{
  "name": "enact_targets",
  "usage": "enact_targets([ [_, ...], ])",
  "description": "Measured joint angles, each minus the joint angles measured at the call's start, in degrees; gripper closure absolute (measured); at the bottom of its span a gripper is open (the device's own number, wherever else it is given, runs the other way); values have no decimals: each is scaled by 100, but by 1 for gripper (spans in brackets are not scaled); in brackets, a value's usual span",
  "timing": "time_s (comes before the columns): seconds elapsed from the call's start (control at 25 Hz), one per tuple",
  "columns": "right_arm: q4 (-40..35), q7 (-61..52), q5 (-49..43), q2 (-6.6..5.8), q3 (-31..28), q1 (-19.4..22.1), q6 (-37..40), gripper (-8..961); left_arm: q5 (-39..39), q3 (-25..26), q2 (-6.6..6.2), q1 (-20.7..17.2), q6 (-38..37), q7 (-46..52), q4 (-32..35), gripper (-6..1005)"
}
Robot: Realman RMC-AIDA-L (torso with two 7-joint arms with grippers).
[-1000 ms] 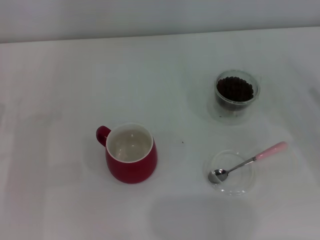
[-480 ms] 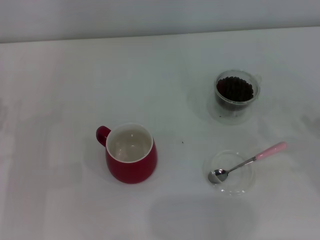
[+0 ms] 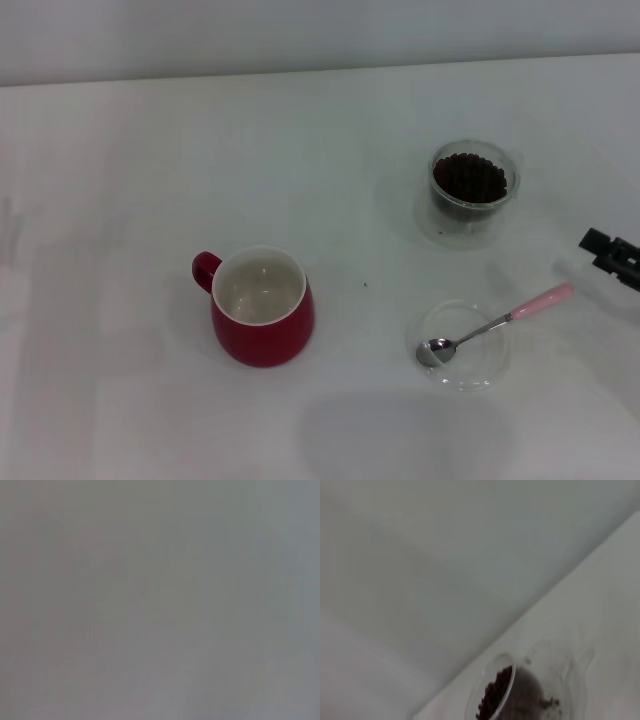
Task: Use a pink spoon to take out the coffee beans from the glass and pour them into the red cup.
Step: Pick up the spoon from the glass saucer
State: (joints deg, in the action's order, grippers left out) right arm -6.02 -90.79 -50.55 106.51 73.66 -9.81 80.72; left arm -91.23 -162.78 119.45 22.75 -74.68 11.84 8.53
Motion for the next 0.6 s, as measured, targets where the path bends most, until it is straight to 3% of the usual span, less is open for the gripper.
enact_targets([
  [0.6, 5, -145, -251, 79, 295, -47, -74, 100, -1, 1, -1, 59, 5, 3, 9, 119],
])
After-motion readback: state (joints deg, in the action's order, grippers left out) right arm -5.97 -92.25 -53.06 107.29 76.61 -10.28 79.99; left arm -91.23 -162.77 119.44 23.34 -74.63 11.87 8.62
